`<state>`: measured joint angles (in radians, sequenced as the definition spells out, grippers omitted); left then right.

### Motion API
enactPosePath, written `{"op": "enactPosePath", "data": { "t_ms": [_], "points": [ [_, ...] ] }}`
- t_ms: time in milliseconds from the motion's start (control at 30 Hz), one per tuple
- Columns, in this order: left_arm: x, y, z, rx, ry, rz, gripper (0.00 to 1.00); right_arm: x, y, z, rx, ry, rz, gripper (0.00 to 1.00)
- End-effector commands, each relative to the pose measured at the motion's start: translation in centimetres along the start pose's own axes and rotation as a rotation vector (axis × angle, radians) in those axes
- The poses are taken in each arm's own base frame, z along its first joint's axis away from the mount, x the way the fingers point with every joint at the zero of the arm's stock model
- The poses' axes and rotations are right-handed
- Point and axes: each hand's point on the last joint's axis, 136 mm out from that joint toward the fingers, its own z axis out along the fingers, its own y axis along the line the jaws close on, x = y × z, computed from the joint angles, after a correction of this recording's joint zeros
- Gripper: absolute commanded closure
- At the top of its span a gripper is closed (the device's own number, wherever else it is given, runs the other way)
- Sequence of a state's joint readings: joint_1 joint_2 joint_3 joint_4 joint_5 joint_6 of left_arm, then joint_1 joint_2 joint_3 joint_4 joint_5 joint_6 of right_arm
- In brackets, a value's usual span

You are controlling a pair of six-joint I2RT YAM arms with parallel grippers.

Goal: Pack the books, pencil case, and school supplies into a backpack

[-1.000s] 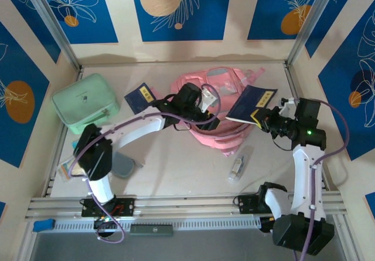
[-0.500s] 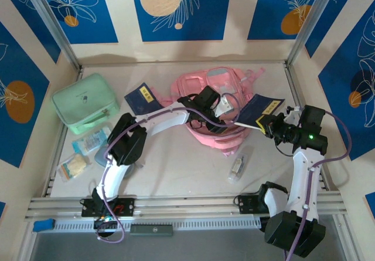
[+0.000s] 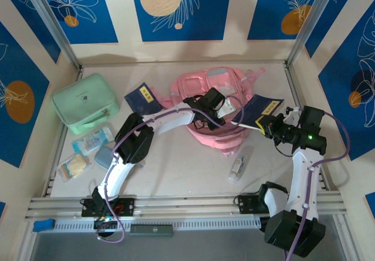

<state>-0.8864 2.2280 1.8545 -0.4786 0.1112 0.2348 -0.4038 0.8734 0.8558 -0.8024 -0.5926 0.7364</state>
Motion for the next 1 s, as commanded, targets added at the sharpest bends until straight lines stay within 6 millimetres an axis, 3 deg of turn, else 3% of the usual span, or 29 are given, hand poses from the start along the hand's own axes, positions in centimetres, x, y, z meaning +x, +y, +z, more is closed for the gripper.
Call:
{"op": "enactPosePath", "data": {
  "t_ms": [0, 167, 333, 467, 700, 833, 967],
  "points": [
    [-2.1, 1.8, -3.6, -0.097, -0.04, 0.031, 1.0, 0.2, 1.3, -0.4, -0.053, 0.007, -0.023, 1.0],
    [-4.6, 3.2, -7.9, -0.131, -0.127, 0.031, 1.0, 0.8, 1.7, -0.9, -0.025, -0.002, -0.035, 1.0],
    [-7.2, 6.1, -12.7, -0.218, -0.243, -0.03, 1.0, 1.5, 2.1, -1.6, 0.009, -0.005, -0.054, 1.0],
    [-8.3, 7.7, -14.7, -0.243, -0.307, -0.073, 1.0, 2.1, 1.8, -2.6, 0.071, -0.034, -0.062, 1.0],
    [-10.0, 10.0, -17.1, -0.27, -0.402, -0.152, 1.0, 2.5, -1.7, -4.5, 0.263, -0.125, -0.036, 1.0],
    [-11.1, 10.5, -18.4, -0.264, -0.468, -0.182, 1.0, 3.4, -2.7, -3.1, 0.231, -0.06, -0.013, 1.0],
    [-11.9, 9.9, -18.8, -0.219, -0.498, -0.171, 1.0, 5.2, -0.5, 0.2, 0.001, 0.106, -0.021, 1.0]
  ]
}}
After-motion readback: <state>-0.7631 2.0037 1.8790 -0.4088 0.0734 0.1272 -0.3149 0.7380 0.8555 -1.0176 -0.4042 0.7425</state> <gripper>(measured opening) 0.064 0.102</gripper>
